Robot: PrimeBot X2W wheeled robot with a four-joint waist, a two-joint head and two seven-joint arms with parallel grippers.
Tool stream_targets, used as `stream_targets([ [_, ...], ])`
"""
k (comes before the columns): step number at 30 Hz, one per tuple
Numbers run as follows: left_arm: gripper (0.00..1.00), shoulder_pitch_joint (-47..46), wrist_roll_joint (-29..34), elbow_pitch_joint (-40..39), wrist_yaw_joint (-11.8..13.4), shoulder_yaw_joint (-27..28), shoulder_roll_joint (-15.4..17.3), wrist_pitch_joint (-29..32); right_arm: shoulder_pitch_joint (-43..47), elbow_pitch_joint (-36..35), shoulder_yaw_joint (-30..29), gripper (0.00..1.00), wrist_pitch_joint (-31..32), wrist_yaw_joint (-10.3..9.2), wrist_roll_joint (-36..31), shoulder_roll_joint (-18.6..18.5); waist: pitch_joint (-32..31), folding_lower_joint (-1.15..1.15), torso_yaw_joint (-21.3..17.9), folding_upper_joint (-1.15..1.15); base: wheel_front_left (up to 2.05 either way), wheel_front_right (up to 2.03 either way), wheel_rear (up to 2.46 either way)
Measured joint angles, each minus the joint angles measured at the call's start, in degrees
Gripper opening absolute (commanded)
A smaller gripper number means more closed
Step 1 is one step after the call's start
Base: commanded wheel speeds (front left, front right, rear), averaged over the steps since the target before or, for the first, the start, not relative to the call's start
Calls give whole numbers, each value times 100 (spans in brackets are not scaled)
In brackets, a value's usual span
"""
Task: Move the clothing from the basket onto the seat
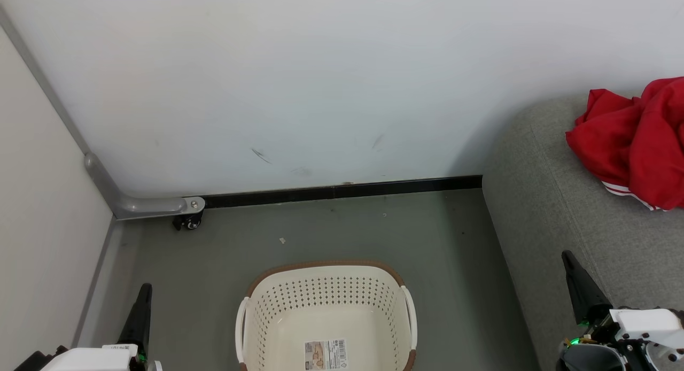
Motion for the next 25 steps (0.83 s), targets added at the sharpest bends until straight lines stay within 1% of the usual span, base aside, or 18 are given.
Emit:
stream_targets([
  [25,0,-3,0,0,0,7,-1,1,0,0,-3,0,4,0,0,0,0,0,0,0,0,0,0],
])
